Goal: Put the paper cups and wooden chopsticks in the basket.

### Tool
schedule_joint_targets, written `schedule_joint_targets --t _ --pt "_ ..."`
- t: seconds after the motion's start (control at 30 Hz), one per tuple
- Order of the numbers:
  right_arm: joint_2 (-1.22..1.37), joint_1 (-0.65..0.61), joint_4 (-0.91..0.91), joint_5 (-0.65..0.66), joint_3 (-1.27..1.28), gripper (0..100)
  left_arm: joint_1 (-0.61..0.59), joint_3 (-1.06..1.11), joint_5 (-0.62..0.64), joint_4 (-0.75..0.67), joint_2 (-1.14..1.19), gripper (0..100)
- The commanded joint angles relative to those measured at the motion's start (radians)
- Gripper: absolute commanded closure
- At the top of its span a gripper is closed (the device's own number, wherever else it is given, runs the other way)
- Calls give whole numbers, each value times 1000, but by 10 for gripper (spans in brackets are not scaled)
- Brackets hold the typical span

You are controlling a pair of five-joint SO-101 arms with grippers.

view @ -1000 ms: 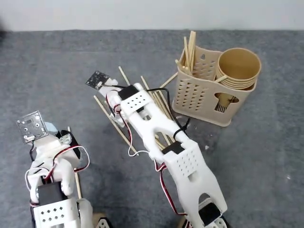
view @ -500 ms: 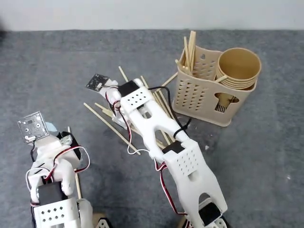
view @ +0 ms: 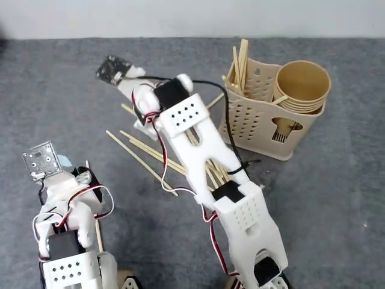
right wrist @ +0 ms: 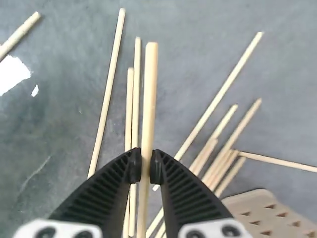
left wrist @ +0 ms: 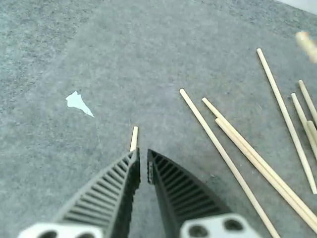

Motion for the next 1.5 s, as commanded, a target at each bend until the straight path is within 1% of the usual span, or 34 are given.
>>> schedule_joint_targets --t 0.0,0.17,0.4,0.53,0.67,0.77,0.97,1.17,1.23,1.3,1.47 --pt "-110 41 70 11 -176 990 -3 2 0 -15 -14 974" --pt "-165 111 110 11 -373 990 -3 12 0 -15 -14 974" --pt "-294 188 102 2 -488 990 -3 12 0 -15 -14 974" --pt "-358 236 36 -72 -560 990 -3 12 0 -15 -14 974" --pt "-395 300 -47 -89 -582 990 -3 12 0 -17 -14 974" --pt "-394 346 -51 -104 -582 990 -3 12 0 -17 -14 974" --pt "-389 441 -36 -242 -583 990 -3 12 0 -17 -14 974" --pt "-406 440 53 -252 -583 990 -3 12 0 -15 -14 974" --pt "-406 452 53 -252 -583 990 -3 13 0 -15 -14 974" --pt "-400 463 18 -252 -583 990 -2 22 0 -21 -14 974" --pt "-338 466 -137 -252 -582 990 -3 22 0 -20 -14 974"
